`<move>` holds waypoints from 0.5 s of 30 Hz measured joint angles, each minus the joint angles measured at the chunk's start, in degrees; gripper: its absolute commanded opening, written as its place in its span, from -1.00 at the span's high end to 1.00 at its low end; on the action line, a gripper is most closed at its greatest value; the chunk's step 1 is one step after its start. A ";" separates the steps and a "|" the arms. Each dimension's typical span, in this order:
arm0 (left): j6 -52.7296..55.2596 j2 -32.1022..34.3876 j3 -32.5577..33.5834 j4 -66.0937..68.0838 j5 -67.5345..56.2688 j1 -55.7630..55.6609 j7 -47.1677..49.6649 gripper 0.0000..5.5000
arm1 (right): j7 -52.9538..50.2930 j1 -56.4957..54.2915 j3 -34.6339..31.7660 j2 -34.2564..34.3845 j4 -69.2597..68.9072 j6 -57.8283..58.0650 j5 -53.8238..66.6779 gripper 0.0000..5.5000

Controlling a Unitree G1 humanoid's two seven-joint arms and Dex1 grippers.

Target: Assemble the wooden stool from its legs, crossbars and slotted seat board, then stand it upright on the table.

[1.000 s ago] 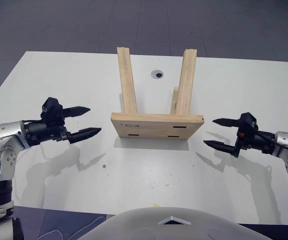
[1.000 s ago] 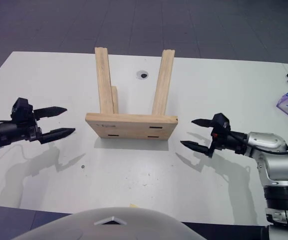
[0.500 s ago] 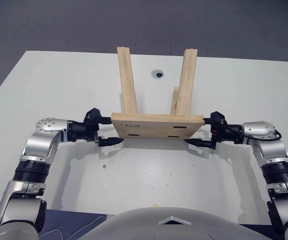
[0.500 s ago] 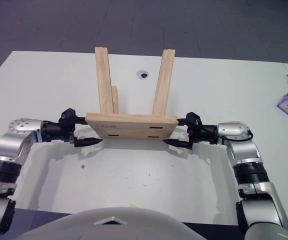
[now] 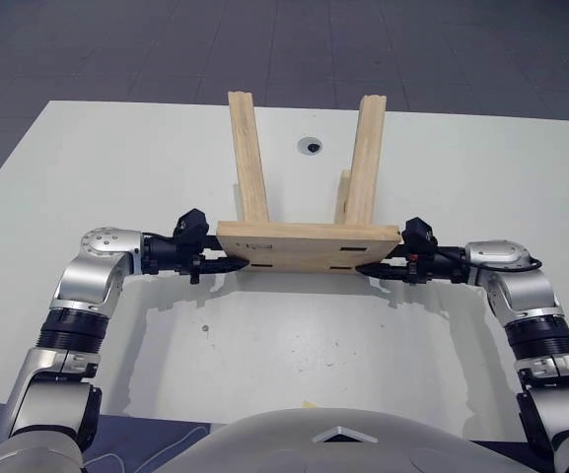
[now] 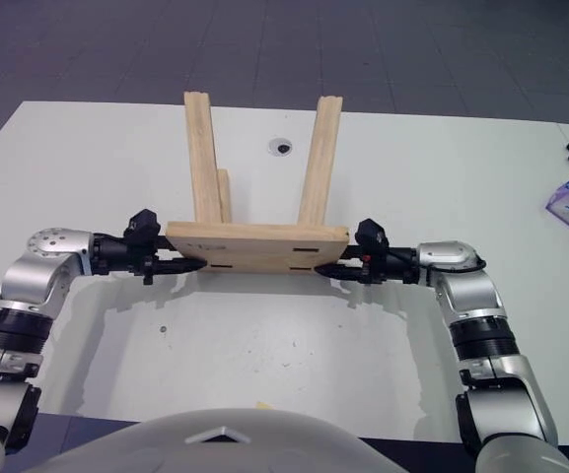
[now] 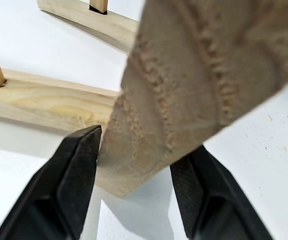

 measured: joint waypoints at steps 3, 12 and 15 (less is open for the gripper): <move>9.44 0.06 3.61 -3.35 -6.11 -1.79 0.34 0.26 | 0.75 -1.88 -3.50 -1.79 -3.73 10.48 5.95 0.30; 32.27 -1.63 17.71 -8.37 -28.23 -5.49 12.61 0.36 | -14.14 -2.82 -20.28 0.16 -10.02 33.11 32.33 0.33; 34.09 -6.45 22.06 -8.55 -37.96 -6.02 24.86 0.38 | -27.09 -2.70 -23.54 2.99 -10.32 32.94 44.99 0.36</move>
